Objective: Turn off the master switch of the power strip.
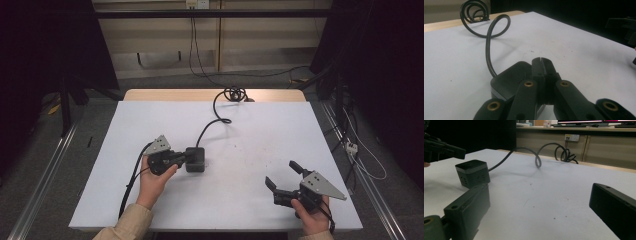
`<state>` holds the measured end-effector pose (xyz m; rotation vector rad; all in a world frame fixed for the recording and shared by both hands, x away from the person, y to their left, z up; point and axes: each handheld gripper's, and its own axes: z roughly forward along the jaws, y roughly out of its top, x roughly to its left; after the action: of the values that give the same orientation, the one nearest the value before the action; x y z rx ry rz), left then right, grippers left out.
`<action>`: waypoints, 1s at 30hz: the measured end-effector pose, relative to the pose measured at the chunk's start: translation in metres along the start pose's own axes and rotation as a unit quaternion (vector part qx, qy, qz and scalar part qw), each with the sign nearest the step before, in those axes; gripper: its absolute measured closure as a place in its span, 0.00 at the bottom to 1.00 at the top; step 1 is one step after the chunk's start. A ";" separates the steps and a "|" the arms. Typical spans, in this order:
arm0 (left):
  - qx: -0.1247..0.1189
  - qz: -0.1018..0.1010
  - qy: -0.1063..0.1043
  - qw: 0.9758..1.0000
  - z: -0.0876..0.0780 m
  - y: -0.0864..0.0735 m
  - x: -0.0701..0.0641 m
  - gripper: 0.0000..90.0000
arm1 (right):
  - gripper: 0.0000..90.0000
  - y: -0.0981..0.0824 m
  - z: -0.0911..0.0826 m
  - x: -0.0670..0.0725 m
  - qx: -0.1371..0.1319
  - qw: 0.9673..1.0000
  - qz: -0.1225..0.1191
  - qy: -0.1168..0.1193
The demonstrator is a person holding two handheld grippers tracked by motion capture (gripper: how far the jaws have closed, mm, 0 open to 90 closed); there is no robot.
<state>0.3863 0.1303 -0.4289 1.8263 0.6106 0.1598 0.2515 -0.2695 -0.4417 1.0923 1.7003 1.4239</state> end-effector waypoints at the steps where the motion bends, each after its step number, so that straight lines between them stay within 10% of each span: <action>1: 0.001 0.001 0.002 1.000 0.000 0.000 0.000 1.00 | 0.03 0.000 0.000 0.000 0.000 1.000 0.000 0.000; 30: 0.024 0.002 0.015 1.000 0.003 -0.003 0.002 1.00 | 0.03 0.000 0.000 0.000 0.000 1.000 0.000 0.002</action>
<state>0.3881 0.1292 -0.4331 1.8746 0.6367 0.1770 0.2512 -0.2695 -0.4414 1.0901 1.7022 1.4283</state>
